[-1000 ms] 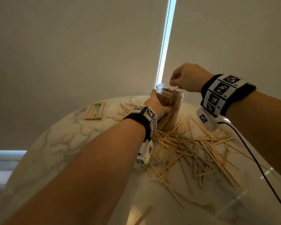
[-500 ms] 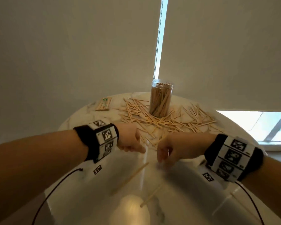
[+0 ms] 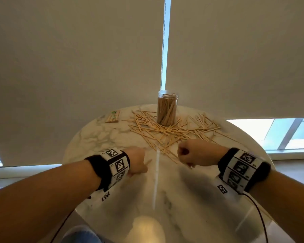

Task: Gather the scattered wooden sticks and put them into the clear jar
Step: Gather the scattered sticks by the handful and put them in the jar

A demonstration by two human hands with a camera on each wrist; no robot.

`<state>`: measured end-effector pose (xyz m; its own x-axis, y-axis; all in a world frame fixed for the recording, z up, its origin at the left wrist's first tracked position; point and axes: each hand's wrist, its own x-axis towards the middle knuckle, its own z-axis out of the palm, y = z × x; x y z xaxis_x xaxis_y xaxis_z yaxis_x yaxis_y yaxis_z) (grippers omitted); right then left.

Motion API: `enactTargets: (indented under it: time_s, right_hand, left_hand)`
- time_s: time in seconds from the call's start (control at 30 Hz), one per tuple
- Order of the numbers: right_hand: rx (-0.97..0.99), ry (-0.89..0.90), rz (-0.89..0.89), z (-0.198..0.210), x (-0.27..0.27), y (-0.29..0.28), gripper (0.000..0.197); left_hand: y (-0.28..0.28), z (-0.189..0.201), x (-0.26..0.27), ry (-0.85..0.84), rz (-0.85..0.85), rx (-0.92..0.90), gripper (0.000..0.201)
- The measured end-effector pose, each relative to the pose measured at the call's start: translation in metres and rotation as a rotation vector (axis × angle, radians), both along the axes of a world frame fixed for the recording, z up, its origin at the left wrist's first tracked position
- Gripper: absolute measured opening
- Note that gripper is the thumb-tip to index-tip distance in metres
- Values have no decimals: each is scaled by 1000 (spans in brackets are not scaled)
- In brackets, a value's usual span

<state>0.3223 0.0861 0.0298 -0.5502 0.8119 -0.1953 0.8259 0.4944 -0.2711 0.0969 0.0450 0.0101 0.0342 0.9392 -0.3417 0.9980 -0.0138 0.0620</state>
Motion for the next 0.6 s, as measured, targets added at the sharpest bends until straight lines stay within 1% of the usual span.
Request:
enactTargets:
  time_s: [0.03,0.07,0.1,0.13,0.17,0.2,0.23,0.27,0.3,0.33,0.37,0.43,0.47,0.5,0.53,0.6]
  right_hand:
    - [5,83,-23,6,3,2,9]
    - [-10,161,-44,10,5,3,9]
    - [-44,243,-64,15,6,2,9]
    - [-75,318,-87,19,7,2,10]
    - [-90,380,-108,23,7,-1,11]
    - [-96,425,-124,27,6,-3,13]
    - [-103,462,-137,30,5,-7,15]
    - [-113,499,-145,34,4,-11,17]
    - [-130,538,-149,37,3,-15,19]
    - [-151,576,-147,38,1,-19,20]
    - [-171,607,-140,39,0,-23,19]
    - [-203,651,-116,40,-2,-29,18]
    - [-208,659,-119,39,-1,-29,18]
    - [-195,641,-136,37,2,-29,18]
    - [-159,585,-165,35,7,-28,19]
    - [-53,352,-241,28,24,-21,22]
  left_hand:
    - [0,2,0,-12,23,24,34]
    - [3,4,0,-78,75,50,33]
    - [5,6,1,-220,151,73,29]
    - [8,9,4,-427,245,90,26]
    - [10,12,9,-680,338,121,26]
    - [10,17,15,-941,421,148,29]
    - [9,22,23,-1185,481,152,36]
    - [8,27,31,-1366,499,130,47]
    - [7,32,40,-1464,475,102,57]
    - [6,34,48,-1494,425,83,61]
    - [3,37,57,-1488,363,83,57]
    - [3,34,69,-1420,279,160,34]
    - [4,31,72,-1371,276,210,27]
    - [5,30,74,-1317,306,256,26]
    - [7,28,73,-1263,362,288,26]
    - [13,25,65,-1220,488,282,25]
